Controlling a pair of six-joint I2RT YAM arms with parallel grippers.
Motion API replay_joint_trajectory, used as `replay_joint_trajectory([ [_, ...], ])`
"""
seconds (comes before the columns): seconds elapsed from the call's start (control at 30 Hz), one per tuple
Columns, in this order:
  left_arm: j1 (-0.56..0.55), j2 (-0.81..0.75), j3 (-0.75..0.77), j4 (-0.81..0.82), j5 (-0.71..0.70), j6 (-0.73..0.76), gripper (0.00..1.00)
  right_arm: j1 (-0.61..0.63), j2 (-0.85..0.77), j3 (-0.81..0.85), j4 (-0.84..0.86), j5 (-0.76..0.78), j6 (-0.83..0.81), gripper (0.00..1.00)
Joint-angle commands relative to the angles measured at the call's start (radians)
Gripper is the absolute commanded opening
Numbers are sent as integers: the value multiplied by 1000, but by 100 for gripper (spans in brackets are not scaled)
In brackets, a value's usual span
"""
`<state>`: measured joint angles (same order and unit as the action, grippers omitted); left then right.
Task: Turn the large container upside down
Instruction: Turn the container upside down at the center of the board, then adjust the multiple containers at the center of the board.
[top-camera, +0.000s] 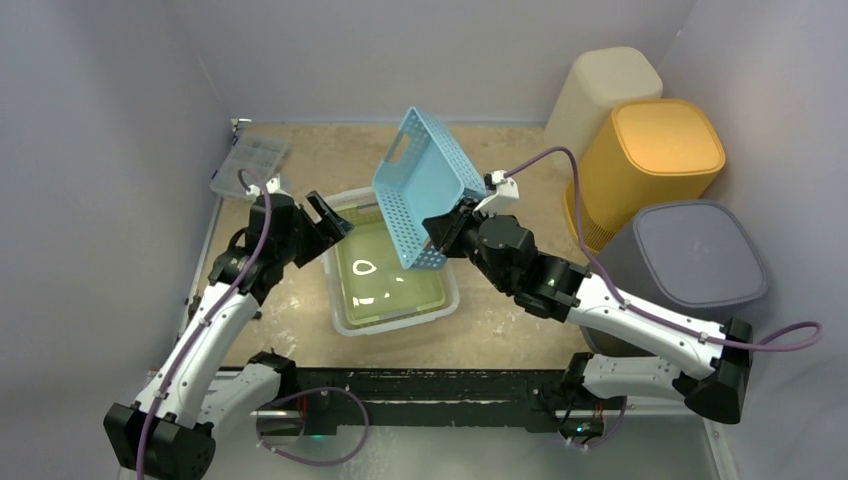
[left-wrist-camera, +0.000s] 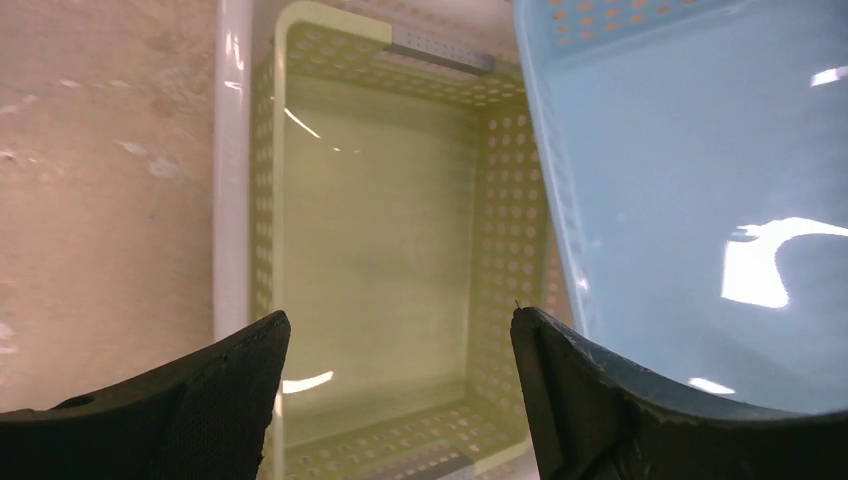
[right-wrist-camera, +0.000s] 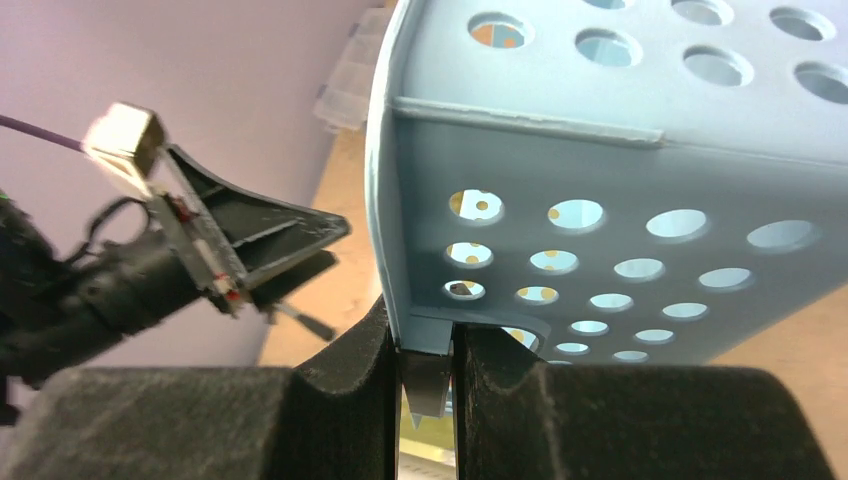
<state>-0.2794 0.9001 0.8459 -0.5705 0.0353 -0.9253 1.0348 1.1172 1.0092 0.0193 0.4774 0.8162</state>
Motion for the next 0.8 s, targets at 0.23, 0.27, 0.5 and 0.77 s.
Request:
replay_joint_trajectory([
  [0.23, -1, 80, 93, -82, -276, 405, 80, 0, -23, 108, -156, 284, -405, 0],
  [0.27, -1, 70, 82, -72, -290, 418, 80, 1, -13, 111, -171, 310, -447, 0],
  [0.5, -1, -8, -22, -15, -345, 457, 80, 0, 74, 129, -211, 471, -629, 0],
  [0.77, -1, 46, -28, 5, -332, 468, 80, 0, 144, -7, 20, 517, -1031, 0],
])
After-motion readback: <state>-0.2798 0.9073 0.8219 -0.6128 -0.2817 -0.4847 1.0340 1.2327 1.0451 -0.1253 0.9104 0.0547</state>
